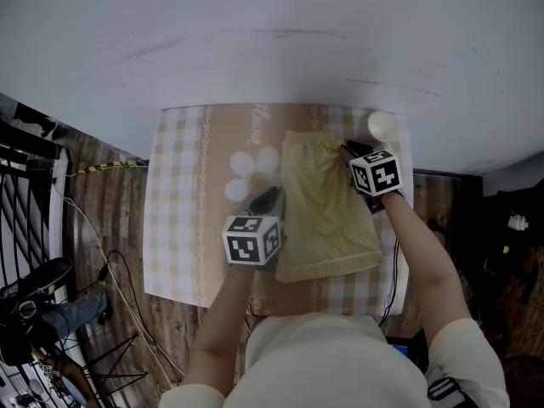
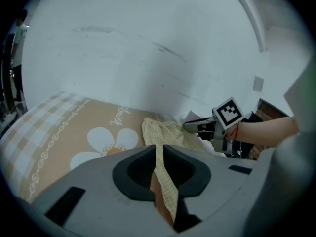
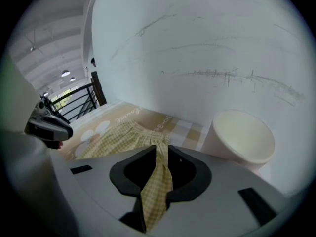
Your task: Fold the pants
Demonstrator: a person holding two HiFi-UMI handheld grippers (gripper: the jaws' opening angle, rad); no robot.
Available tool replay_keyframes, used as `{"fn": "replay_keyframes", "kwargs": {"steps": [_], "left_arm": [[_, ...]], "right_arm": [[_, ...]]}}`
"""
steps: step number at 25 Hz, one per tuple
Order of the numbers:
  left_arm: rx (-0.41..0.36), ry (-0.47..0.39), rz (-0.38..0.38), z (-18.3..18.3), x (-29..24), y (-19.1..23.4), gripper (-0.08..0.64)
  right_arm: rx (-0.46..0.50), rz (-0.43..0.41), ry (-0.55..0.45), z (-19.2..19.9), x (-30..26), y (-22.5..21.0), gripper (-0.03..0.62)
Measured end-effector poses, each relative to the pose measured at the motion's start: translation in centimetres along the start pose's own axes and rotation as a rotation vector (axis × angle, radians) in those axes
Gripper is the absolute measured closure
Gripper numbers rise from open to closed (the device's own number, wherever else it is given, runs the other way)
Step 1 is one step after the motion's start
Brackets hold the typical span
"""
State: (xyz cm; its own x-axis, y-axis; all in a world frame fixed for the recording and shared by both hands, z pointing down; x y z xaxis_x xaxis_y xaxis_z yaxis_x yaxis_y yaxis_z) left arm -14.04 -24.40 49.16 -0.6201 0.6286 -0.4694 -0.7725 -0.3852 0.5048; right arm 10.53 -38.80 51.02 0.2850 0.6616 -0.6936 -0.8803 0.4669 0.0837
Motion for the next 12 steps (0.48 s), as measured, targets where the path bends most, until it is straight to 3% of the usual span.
{"fn": "replay_keyframes", "kwargs": {"steps": [3, 8, 12], "left_arm": [[-0.010, -0.002, -0.012, -1.6, -1.8, 1.0, 0.532], [0.020, 0.006, -0.053, -3.2, -4.5, 2.9, 0.529], [0.029, 0.014, -0.091, -4.4, -6.5, 4.6, 0.465]], "right_arm": [[-0.066, -0.029, -0.033, -0.9, 0.5, -0.2, 0.522], [-0.078, -0.042, -0.034, -1.8, -0.5, -0.1, 0.515], [-0.058, -0.067, 0.005, -2.0, -2.2, 0.5, 0.485]]}}
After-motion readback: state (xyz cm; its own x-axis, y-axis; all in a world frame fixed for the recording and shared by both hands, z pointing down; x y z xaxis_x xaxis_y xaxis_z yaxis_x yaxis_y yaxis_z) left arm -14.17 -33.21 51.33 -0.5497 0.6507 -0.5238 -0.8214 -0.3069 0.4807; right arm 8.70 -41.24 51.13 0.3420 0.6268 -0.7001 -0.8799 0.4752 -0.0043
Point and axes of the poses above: the fingertips, and each gripper's own axes: x backward along the fingers, y to its left, z out of its underside, the point moved 10 cm from there along x, backward along the fingers, and after that the axes turned 13 degrees about z, right-handed, at the moved point
